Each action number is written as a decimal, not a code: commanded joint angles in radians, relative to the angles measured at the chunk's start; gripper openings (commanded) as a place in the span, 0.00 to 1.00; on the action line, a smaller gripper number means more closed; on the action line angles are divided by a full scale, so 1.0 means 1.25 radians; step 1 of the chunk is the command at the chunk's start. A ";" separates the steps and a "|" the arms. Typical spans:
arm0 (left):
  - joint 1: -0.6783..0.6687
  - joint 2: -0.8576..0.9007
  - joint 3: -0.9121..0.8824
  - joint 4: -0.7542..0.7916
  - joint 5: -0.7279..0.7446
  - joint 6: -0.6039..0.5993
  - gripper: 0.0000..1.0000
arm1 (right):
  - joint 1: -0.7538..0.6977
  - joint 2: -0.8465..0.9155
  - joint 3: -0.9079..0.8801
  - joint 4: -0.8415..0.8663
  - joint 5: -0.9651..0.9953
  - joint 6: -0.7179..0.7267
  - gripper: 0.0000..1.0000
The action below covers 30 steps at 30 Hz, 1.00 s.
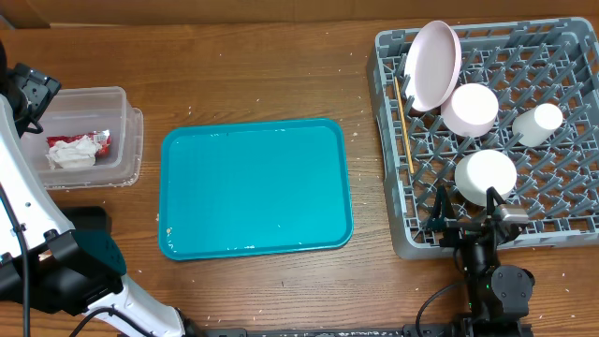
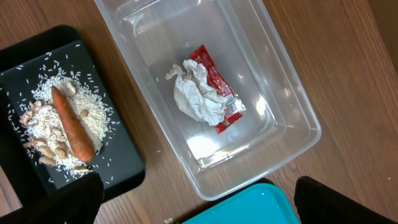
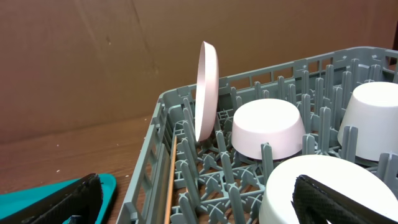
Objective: Sort waste into correct bins and load items into the dishwasher
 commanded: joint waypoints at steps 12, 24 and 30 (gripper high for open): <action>-0.007 0.007 0.002 0.001 -0.003 -0.013 1.00 | 0.004 -0.009 -0.009 0.005 -0.005 -0.006 1.00; -0.007 0.008 0.002 0.001 -0.003 -0.013 1.00 | 0.004 -0.009 -0.009 0.005 -0.005 -0.006 1.00; -0.013 0.004 0.002 0.001 -0.003 -0.013 1.00 | 0.004 -0.009 -0.009 0.005 -0.005 -0.005 1.00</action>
